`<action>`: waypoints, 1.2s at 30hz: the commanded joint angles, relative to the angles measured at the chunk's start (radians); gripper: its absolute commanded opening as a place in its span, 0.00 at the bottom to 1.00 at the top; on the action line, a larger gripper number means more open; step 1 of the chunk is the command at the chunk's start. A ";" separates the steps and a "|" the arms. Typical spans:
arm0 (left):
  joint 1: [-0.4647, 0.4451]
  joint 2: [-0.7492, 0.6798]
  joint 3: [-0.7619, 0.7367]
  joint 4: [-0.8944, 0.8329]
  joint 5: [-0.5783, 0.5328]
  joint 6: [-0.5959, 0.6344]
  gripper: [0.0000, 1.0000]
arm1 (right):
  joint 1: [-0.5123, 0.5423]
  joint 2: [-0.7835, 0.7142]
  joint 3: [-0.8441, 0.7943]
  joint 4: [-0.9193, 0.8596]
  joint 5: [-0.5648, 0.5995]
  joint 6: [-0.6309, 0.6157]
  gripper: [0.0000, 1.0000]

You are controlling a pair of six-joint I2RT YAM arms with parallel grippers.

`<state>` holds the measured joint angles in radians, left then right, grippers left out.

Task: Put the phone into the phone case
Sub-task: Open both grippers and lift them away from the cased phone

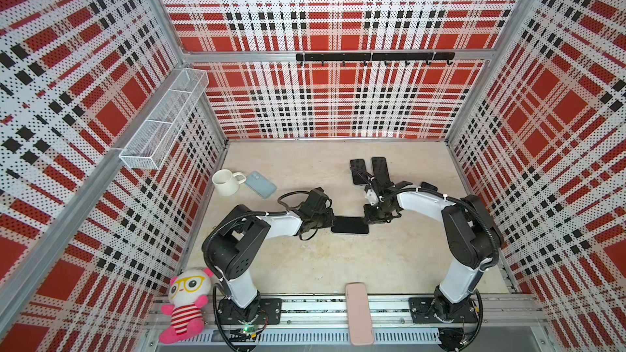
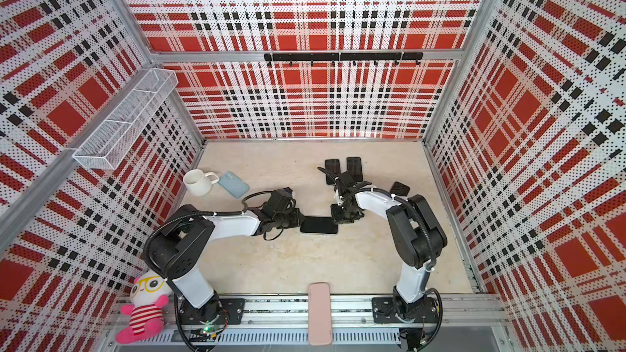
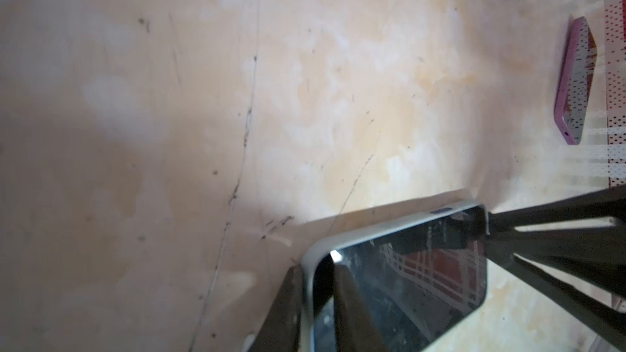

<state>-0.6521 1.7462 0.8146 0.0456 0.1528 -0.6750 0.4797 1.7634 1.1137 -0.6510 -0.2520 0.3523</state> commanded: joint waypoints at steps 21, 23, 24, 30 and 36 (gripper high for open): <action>-0.006 -0.434 -0.191 -0.285 -0.052 -0.113 0.63 | 0.001 0.078 0.033 -0.016 -0.013 -0.141 0.18; -0.008 -0.439 -0.199 -0.274 -0.045 -0.122 0.64 | 0.021 0.029 -0.023 -0.016 -0.030 -0.110 0.17; -0.009 -0.439 -0.202 -0.267 -0.040 -0.126 0.64 | 0.034 0.006 -0.048 -0.011 -0.039 -0.088 0.17; -0.018 -0.412 -0.216 -0.240 -0.038 -0.144 0.67 | 0.194 -0.048 -0.184 0.216 -0.216 0.074 0.16; -0.029 -0.390 -0.194 -0.269 -0.063 -0.139 0.75 | 0.244 -0.075 -0.201 0.363 -0.185 0.152 0.17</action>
<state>-0.6689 1.3472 0.6090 -0.2176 0.1028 -0.8112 0.7361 1.7256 0.9131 -0.3836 -0.4534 0.4480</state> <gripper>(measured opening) 0.743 0.164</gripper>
